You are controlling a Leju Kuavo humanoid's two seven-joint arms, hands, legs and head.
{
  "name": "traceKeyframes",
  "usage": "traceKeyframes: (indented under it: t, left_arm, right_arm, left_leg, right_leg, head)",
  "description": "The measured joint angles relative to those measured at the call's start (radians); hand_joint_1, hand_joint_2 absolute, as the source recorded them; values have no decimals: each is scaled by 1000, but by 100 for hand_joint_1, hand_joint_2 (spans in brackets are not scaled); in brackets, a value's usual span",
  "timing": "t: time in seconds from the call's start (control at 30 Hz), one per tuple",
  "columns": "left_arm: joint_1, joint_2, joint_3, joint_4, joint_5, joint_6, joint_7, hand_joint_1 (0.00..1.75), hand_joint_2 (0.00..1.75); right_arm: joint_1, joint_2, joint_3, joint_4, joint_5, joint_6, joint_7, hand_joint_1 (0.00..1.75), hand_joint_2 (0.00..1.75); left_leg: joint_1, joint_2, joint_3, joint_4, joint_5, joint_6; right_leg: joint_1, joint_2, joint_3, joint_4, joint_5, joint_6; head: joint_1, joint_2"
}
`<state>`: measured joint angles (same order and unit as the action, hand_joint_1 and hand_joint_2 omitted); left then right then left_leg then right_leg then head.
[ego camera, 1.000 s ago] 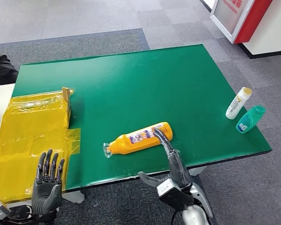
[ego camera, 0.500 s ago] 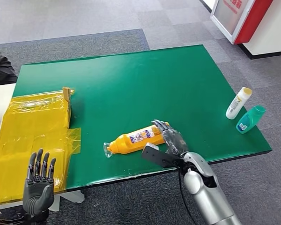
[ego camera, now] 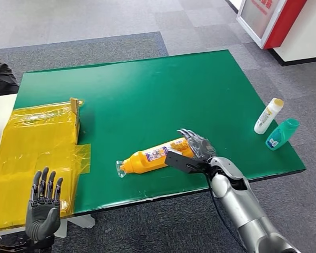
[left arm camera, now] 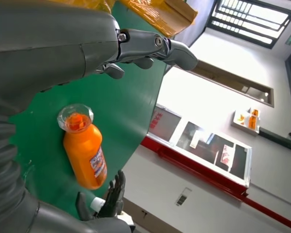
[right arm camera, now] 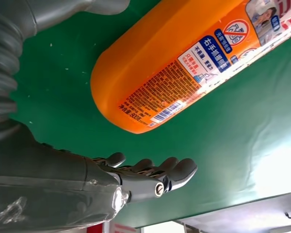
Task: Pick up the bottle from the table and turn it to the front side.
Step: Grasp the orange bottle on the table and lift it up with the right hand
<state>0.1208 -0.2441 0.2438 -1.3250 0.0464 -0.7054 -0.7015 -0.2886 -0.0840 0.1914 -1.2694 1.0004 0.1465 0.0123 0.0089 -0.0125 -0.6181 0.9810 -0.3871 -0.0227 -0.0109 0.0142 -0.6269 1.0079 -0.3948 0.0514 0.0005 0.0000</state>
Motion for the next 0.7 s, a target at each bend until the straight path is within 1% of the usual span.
traceKeyframes:
  t: [0.1, 0.17, 0.23, 0.37, 0.5, 0.7]
  left_arm:
    - [-6, 3, -1, 5, 9, -10, 0, 0, 175]
    - [-18, 7, -5, 15, 23, -20, 0, 0, 175]
    - [-29, 11, -8, 25, 36, -26, 0, 0, 175]
    - [-42, 21, -11, 40, 50, -43, 0, 0, 175]
    - [-61, 30, -14, 62, 53, -53, 0, 0, 175]
    - [-82, 35, -22, 92, 50, -56, 0, 0, 175]
  right_arm:
    - [-51, -10, 15, 55, 5, 53, 32, 0, 175]
    - [-130, -18, 38, 146, 12, 84, 44, 0, 175]
    - [-214, -22, 61, 245, 20, 108, 37, 0, 175]
    - [-336, -21, 112, 416, 21, 177, 23, 0, 175]
    - [-422, -7, 164, 561, 18, 196, 23, 0, 175]
    - [-522, 34, 218, 697, 29, 241, 45, 0, 175]
  left_leg:
    - [0, 0, -1, 0, 0, 0]
    - [0, 0, -1, 0, 2, 0]
    - [0, 0, -1, 0, 3, 1]
    - [-1, 0, -2, 0, 5, 1]
    - [0, 0, -2, 0, 5, 0]
    - [0, 0, -2, 0, 5, 0]
  right_leg:
    - [0, 0, -1, 0, 1, 0]
    - [0, 0, -1, 0, 3, 0]
    - [-1, 0, -1, 0, 4, 0]
    - [-1, 0, -1, 0, 5, 1]
    - [-1, 0, -1, 0, 5, 1]
    - [-1, 0, -2, 0, 5, 1]
  head:
    - [0, 0]
    - [0, 0]
    - [0, 0]
    - [0, 0]
    - [0, 0]
    - [0, 0]
